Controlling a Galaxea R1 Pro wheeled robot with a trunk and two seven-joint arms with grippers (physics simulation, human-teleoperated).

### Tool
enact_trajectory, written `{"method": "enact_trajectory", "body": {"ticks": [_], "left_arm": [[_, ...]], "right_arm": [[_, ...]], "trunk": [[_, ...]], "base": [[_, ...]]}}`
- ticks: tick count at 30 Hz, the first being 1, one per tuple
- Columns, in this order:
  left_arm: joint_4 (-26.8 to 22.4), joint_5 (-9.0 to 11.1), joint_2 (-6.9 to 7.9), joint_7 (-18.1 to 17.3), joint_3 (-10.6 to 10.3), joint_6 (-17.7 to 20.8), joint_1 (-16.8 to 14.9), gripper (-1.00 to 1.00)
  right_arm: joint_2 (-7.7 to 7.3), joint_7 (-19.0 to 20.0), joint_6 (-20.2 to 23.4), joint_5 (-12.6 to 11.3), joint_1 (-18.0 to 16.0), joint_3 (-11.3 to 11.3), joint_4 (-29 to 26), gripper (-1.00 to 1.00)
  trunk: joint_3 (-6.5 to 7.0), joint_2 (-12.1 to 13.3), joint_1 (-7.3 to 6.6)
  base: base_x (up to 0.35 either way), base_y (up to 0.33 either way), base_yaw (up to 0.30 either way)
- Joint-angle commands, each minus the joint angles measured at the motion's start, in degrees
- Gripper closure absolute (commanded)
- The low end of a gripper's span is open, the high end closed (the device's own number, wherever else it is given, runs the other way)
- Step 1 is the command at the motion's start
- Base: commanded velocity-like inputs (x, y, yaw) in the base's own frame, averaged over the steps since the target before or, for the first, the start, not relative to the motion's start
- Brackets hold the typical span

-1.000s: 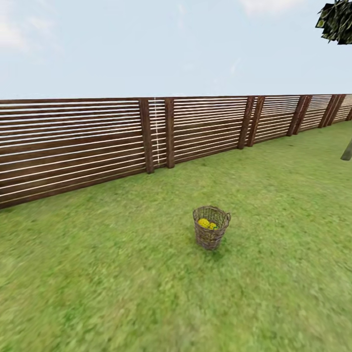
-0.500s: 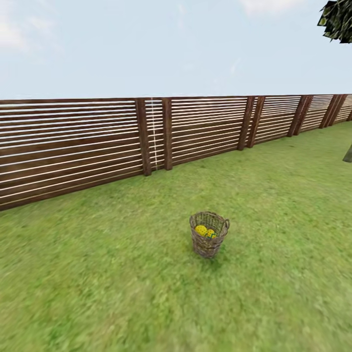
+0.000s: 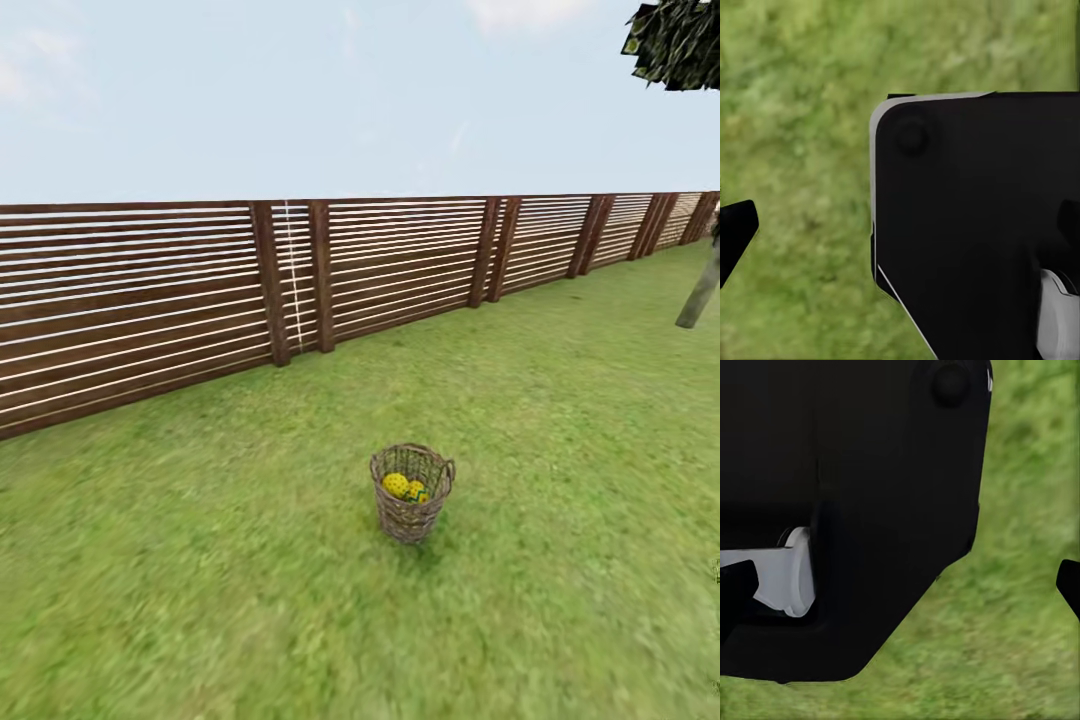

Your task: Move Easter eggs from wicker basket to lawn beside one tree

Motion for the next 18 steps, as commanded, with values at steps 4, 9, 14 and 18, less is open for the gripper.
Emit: {"method": "enact_trajectory", "body": {"ticks": [4, 9, 14, 18], "left_arm": [[0.0, 0.0, 0.0, 0.1, 0.0, -0.2, 0.0, -1.0], [0.0, 0.0, 0.0, 0.0, 0.0, -0.2, 0.0, -1.0], [0.0, 0.0, 0.0, 0.1, 0.0, -0.2, 0.0, -1.0], [0.0, 0.0, 0.0, 0.1, 0.0, -0.2, 0.0, -1.0]], "right_arm": [[-0.01, 0.0, -0.1, 0.0, 0.0, 0.3, -0.1, -1.0], [-0.01, 0.0, 0.0, 0.0, 0.0, 0.3, -0.1, -1.0], [-0.01, 0.0, -0.1, 0.0, 0.0, 0.3, 0.0, -1.0], [-0.01, 0.0, -0.1, 0.0, 0.0, 0.3, 0.0, -1.0]], "trunk": [[-0.1, -0.1, 0.06], [-0.1, -0.1, 0.06], [-0.1, -0.1, 0.06], [-0.1, -0.1, 0.06]], "base": [[0.265, -0.004, -0.253], [0.264, -0.001, -0.125], [0.263, 0.0, -0.034], [0.262, 0.0, -0.024]]}}
